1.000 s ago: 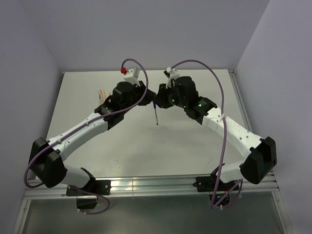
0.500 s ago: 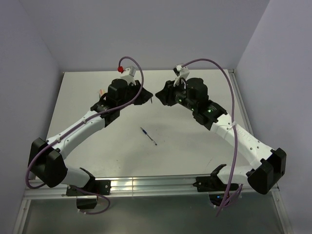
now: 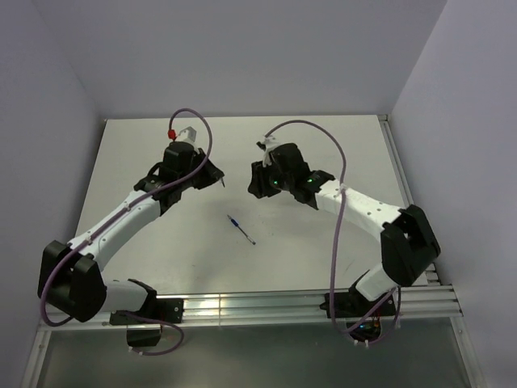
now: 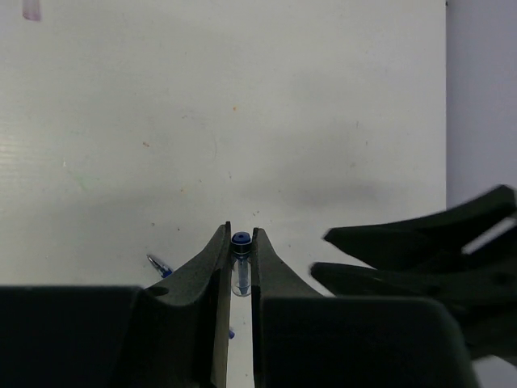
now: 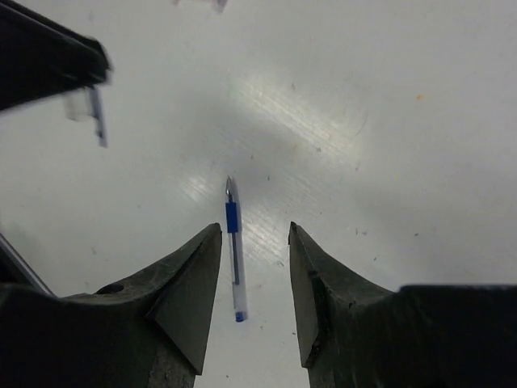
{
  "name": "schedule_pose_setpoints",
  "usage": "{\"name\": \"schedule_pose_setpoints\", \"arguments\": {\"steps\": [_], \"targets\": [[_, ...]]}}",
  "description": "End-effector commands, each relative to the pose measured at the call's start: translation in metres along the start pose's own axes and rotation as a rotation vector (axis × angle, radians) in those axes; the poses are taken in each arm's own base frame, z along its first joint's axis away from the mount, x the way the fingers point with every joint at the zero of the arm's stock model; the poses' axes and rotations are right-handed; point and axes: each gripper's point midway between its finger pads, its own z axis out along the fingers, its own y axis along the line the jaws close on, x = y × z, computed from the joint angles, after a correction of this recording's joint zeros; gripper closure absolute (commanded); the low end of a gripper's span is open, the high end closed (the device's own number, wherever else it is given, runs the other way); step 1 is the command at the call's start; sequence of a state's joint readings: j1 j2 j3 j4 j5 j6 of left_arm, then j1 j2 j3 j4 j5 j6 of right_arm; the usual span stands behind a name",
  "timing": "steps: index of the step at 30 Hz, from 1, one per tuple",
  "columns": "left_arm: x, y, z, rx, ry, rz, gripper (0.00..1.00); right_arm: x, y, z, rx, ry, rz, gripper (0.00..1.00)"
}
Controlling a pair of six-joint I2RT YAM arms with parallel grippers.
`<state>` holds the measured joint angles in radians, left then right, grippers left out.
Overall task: Insert the pens into the pen caps
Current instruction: Pick up the pen from the center of the board.
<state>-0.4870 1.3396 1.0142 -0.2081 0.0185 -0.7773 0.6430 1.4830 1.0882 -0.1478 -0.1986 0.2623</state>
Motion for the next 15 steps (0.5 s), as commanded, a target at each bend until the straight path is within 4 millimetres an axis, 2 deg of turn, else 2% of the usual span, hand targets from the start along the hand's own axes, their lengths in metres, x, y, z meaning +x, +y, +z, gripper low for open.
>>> {"name": "schedule_pose_setpoints", "arguments": {"steps": [1, 4, 5, 10, 15], "targets": [[-0.02, -0.005, -0.027, 0.059, -0.035, -0.034, 1.0, 0.028, 0.013, 0.025, -0.005, 0.087, -0.06, 0.53], [-0.021, 0.003, -0.035, 0.062, -0.023, -0.038, 1.0, 0.051, 0.025, 0.037, -0.03, 0.134, -0.077, 0.54], [-0.027, 0.006, -0.04, 0.062, -0.038, -0.039, 1.0, 0.06, 0.023, 0.043, -0.023, 0.157, -0.08, 0.54], [-0.034, 0.013, -0.047, 0.075, -0.047, -0.05, 1.0, 0.081, 0.033, 0.057, -0.035, 0.21, -0.116, 0.54], [-0.034, 0.015, -0.048, 0.091, -0.044, -0.05, 1.0, 0.105, 0.032, 0.07, -0.005, 0.282, -0.147, 0.54]]}}
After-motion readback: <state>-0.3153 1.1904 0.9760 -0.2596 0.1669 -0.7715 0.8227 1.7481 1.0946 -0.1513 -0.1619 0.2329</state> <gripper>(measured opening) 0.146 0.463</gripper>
